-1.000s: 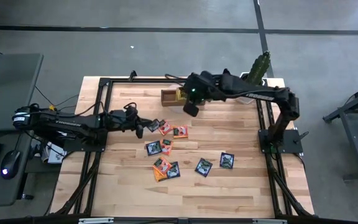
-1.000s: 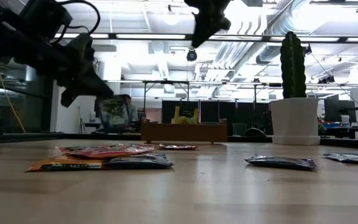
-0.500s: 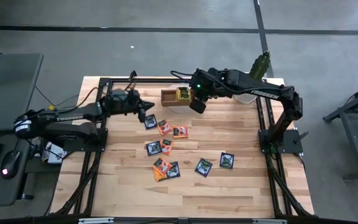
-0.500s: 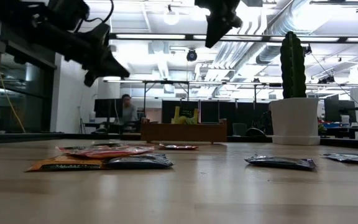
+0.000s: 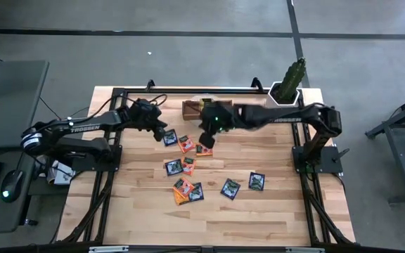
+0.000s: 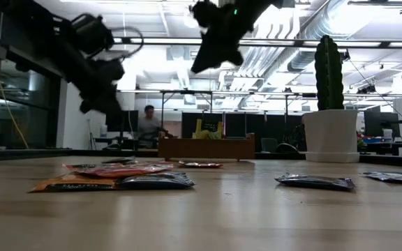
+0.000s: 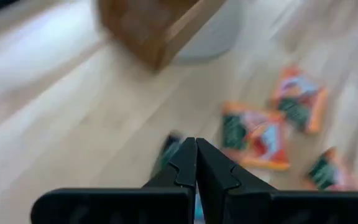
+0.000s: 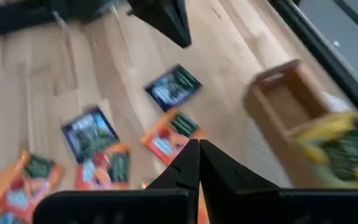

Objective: Pick & Place Tea
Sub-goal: Put the purple tea bag in the left compartment of the organizer

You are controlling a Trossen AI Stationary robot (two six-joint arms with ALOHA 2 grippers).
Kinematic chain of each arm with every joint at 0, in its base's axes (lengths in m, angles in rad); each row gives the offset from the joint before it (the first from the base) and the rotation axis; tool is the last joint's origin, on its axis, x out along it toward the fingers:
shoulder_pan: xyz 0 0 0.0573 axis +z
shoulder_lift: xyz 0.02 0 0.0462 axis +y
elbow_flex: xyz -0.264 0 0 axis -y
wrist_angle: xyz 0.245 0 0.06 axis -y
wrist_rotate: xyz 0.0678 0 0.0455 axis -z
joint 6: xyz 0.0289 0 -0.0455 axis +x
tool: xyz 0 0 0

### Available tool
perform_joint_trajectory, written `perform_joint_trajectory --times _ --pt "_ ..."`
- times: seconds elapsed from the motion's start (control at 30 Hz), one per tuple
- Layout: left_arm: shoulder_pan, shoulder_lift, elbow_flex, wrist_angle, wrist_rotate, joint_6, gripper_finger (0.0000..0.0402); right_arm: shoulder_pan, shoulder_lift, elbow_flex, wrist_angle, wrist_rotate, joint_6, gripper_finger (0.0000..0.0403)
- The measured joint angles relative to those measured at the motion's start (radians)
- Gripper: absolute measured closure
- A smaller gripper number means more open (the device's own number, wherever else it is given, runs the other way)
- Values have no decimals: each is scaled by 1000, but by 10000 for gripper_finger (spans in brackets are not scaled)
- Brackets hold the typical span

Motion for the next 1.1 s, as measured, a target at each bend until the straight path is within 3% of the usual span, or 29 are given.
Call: perform_joint_trajectory --times 0.13,0.27,0.4,0.8,0.93,1.1 --pt "97 0 -46 -13 85 42 401 33 31 -154 353 -43 127 401" --pt "186 0 -60 -16 163 97 401 63 137 -159 469 -51 151 402" --pt "252 0 -62 -27 204 161 401 80 286 -14 456 -103 119 402" --pt "361 88 -62 -60 312 308 401 44 658 469 205 -80 62 403" --pt "358 158 -62 -38 317 317 401 27 713 551 138 -77 55 403" --pt "358 214 -62 -27 336 366 401 8 723 538 92 -71 78 403"
